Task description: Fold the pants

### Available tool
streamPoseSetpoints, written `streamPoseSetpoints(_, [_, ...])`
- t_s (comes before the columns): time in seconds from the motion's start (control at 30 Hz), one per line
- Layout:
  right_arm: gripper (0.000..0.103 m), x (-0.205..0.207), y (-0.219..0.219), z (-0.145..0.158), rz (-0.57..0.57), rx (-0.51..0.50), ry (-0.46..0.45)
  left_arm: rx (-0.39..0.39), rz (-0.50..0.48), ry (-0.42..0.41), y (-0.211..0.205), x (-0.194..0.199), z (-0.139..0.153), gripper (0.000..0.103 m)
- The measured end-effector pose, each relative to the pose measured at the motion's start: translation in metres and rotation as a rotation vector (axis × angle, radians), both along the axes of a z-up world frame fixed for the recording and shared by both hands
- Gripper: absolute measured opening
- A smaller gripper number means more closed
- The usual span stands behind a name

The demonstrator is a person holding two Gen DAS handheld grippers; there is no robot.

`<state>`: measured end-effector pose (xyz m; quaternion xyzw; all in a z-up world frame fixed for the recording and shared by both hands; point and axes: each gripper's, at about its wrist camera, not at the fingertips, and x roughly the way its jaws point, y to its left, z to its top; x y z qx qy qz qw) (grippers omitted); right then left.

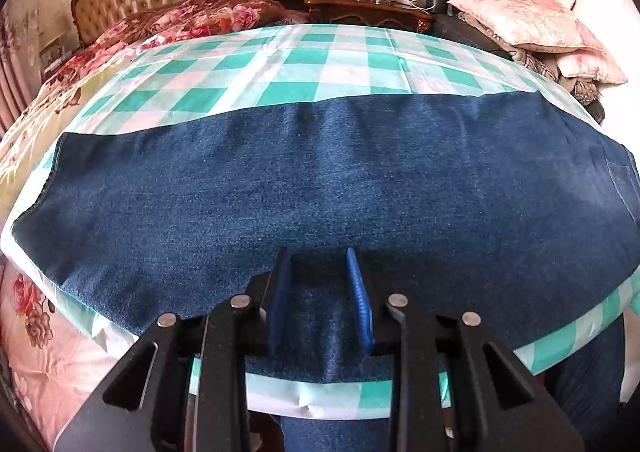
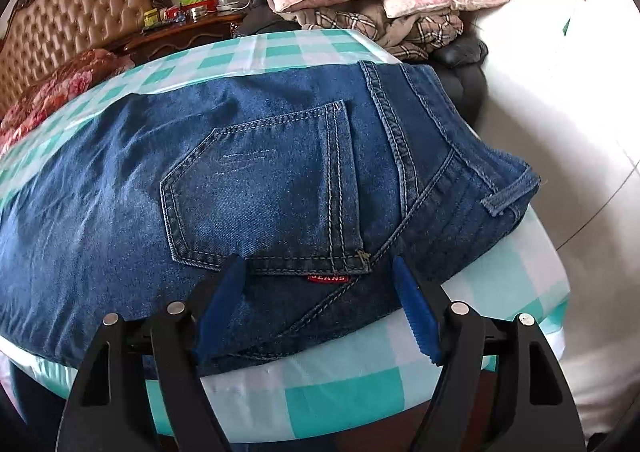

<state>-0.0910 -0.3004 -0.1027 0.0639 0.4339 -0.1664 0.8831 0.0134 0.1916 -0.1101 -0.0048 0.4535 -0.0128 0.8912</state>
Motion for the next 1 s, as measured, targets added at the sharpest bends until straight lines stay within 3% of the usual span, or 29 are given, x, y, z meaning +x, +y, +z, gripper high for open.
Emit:
streamPoseSetpoints(0.3, [0.074, -0.006, -0.001, -0.002, 0.014, 0.015, -0.004, -0.073, 0.07, 0.028, 0.01, 0.009, 0.003, 0.035])
streamPoseSetpoints(0.33, [0.074, -0.006, -0.002, -0.002, 0.017, 0.018, -0.003, -0.057, 0.103, 0.033, 0.015, 0.011, 0.003, 0.037])
streamPoseSetpoints(0.37, [0.074, -0.005, -0.002, -0.002, 0.018, 0.018, -0.002, -0.048, 0.143, 0.035, 0.021, 0.012, 0.004, 0.045])
streamPoseSetpoints(0.5, [0.077, -0.005, -0.003, -0.002, 0.015, 0.018, 0.002, -0.144, 0.259, 0.039, 0.063, 0.011, 0.003, 0.05])
streamPoseSetpoints(0.63, [0.077, -0.005, -0.007, 0.006, 0.021, 0.003, 0.002, -0.111, 0.375, 0.019, 0.105, 0.0, 0.008, 0.05])
streamPoseSetpoints(0.7, [0.077, -0.009, -0.019, 0.014, -0.007, 0.009, -0.026, -0.182, 0.471, -0.01, 0.142, -0.013, 0.013, 0.05])
streamPoseSetpoints(0.77, [0.077, -0.009, -0.038, 0.02, -0.037, 0.035, -0.045, -0.209, 0.572, -0.043, 0.181, -0.03, 0.019, 0.05])
streamPoseSetpoints(0.83, [0.075, -0.004, -0.055, 0.022, -0.063, -0.001, -0.04, -0.241, 0.654, -0.069, 0.218, -0.046, 0.021, 0.049])
streamPoseSetpoints(0.9, [0.072, 0.002, -0.065, 0.026, -0.062, -0.046, -0.05, -0.263, 0.699, -0.085, 0.244, -0.055, 0.02, 0.048])
streamPoseSetpoints(1.0, [0.067, 0.013, -0.077, 0.025, -0.058, -0.102, -0.039, -0.273, 0.69, -0.09, 0.27, -0.052, 0.018, 0.048])
